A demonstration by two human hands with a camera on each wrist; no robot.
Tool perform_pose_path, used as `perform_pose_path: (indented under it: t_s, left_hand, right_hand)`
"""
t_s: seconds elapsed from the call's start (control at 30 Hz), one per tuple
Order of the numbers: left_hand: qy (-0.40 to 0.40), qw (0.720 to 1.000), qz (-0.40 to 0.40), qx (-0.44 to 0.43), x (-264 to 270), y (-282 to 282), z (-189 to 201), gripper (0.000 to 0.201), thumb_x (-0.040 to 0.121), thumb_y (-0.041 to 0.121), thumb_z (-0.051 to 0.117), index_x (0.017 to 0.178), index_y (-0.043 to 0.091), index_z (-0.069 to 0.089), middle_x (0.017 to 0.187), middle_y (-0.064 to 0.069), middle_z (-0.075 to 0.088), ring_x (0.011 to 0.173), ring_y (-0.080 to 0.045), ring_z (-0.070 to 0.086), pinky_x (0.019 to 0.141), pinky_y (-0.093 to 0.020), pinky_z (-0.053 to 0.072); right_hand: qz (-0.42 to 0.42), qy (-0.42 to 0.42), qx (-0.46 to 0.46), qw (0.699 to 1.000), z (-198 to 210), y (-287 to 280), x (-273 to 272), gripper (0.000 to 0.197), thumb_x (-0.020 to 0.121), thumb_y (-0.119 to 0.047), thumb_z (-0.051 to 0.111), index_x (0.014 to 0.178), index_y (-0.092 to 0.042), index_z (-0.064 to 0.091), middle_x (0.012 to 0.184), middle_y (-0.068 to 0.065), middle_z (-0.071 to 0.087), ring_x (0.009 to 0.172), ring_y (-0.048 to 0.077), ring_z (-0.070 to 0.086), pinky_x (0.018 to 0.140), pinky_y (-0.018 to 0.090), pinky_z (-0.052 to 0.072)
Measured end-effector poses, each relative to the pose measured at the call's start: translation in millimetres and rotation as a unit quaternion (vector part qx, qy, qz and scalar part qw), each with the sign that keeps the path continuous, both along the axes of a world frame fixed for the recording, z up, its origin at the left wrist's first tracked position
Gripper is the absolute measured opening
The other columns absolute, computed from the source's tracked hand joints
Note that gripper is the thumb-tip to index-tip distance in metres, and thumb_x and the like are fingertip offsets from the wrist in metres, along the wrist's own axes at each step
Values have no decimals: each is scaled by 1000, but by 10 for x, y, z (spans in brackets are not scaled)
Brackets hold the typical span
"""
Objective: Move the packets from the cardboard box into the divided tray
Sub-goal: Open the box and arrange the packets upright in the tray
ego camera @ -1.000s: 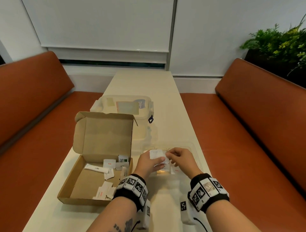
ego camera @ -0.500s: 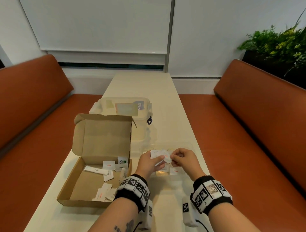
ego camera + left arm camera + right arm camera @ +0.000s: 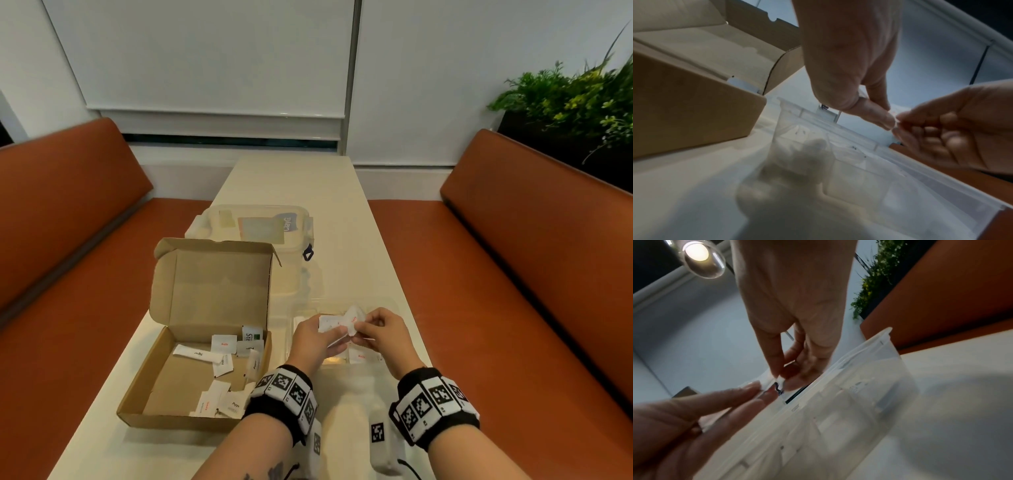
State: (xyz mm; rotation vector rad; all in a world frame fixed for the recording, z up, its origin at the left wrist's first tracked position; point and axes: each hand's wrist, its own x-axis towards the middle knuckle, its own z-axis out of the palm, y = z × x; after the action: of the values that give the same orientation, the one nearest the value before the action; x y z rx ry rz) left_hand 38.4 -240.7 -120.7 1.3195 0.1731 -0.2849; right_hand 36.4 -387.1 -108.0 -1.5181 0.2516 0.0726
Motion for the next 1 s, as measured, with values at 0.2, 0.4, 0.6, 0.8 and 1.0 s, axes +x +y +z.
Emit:
perform_pose_path:
  t_s: [0.2, 0.4, 0.6, 0.8, 1.0]
  left_hand:
    - [-16, 994, -42, 101, 23, 50, 37, 24, 84, 0, 67, 107, 0, 63, 99, -20, 69, 84, -28, 70, 76, -31, 59]
    - [2, 997, -6, 77, -1, 66, 15, 25, 89, 1, 59, 112, 0, 51, 105, -21, 64, 88, -26, 67, 75, -28, 58]
    - [38, 997, 54, 38, -28, 126, -23, 18, 94, 0, 50, 82, 13, 51, 91, -9, 61, 80, -20, 67, 71, -24, 57]
    - [39, 997, 60, 36, -49, 140, -25, 10, 94, 0, 50, 87, 6, 54, 93, -12, 63, 81, -20, 67, 70, -23, 57]
    - [53, 998, 33, 24, -43, 165, 1, 15, 93, -7, 45, 105, -4, 53, 104, -23, 62, 83, -23, 65, 70, -22, 56]
  right_hand:
    - [112, -80, -295, 946, 131, -43, 15, 33, 79, -10, 72, 109, -22, 64, 93, -7, 61, 73, 6, 51, 64, 9, 42]
    - [141, -53, -400, 904, 125, -136, 89, 5, 80, -8, 72, 79, -14, 73, 65, -10, 60, 57, -3, 51, 50, 3, 38]
    - [117, -37, -418, 900, -157, -118, -1, 17, 79, -11, 72, 67, -21, 65, 68, -10, 58, 60, 0, 50, 52, 7, 38]
    - [130, -32, -507, 852, -264, -88, 10, 12, 81, -17, 69, 75, -26, 63, 75, -8, 60, 67, 7, 53, 52, 14, 31]
    - [184, -19, -562, 806, -237, -82, 93, 36, 77, -9, 69, 62, -24, 41, 69, -7, 52, 65, 12, 48, 53, 17, 33]
